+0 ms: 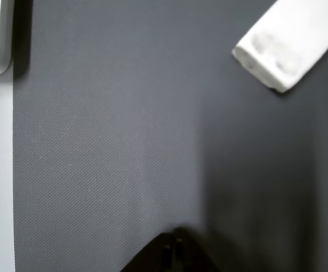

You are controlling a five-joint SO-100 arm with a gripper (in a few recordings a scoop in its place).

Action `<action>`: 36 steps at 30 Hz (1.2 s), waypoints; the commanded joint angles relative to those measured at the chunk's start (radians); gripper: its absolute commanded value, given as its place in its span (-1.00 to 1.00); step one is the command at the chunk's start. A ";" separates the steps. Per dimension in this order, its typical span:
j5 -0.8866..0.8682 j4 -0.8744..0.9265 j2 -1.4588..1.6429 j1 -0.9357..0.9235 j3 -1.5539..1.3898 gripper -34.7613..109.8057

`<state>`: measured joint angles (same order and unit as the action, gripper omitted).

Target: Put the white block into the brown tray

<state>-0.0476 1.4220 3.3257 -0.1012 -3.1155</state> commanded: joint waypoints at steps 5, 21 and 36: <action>-0.086 0.011 -0.015 0.000 0.003 -0.52; 0.143 -0.144 -0.752 -0.086 0.623 -0.52; 0.129 -0.140 -1.407 -0.115 1.157 -0.52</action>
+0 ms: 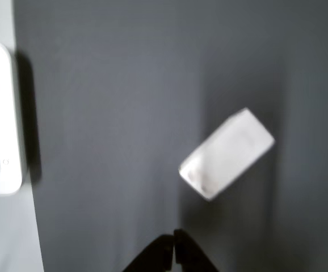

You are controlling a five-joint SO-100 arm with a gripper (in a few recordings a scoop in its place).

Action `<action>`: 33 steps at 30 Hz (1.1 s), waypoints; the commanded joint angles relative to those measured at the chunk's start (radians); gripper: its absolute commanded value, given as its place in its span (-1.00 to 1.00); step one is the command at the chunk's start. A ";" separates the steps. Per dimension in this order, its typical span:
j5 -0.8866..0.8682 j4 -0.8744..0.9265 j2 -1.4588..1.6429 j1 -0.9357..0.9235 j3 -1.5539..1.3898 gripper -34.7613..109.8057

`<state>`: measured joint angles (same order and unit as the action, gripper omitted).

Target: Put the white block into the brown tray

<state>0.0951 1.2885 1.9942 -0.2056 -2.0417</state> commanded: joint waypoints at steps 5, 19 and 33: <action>-0.017 -0.026 -0.219 -0.037 0.204 -0.52; -0.003 -0.067 -0.247 -0.195 0.167 -0.52; 0.135 -0.086 -0.238 -0.210 0.146 -0.17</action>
<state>0.2132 1.2149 1.7150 -0.4126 -1.9006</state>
